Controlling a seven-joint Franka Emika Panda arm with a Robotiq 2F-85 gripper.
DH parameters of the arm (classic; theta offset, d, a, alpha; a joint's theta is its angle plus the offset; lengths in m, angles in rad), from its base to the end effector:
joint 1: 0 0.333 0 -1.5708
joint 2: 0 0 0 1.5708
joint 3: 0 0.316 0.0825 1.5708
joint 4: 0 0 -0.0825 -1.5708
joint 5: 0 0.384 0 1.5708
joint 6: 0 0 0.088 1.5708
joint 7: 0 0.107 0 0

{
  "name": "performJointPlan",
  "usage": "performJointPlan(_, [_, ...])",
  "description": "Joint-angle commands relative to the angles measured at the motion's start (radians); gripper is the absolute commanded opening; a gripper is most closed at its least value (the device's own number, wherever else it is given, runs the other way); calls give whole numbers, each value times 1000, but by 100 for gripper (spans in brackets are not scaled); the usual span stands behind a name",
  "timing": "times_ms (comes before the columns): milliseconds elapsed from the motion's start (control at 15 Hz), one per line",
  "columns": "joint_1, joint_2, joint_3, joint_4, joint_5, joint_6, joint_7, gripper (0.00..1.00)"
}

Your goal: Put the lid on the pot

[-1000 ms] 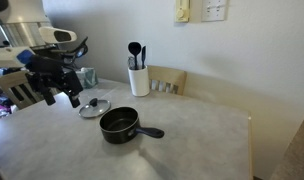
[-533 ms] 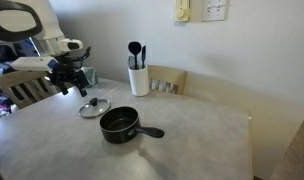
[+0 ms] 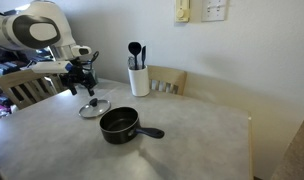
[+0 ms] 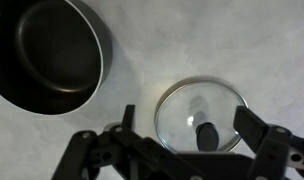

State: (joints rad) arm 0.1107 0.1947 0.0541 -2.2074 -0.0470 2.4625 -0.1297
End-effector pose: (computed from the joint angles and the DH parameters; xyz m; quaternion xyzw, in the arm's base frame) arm 0.5486 0.0911 0.2976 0.9860 0.1636 0.0306 0.0096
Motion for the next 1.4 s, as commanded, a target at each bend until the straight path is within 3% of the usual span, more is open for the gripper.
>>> performJointPlan(0, [-10,11,12,5,-7,14,19,100])
performJointPlan(400, [12,183,22,133,-29,75,84,100])
performJointPlan(1000, [70,457,44,452,-67,-30,46,100])
performJointPlan(1333, [79,533,44,551,-62,-66,53,100])
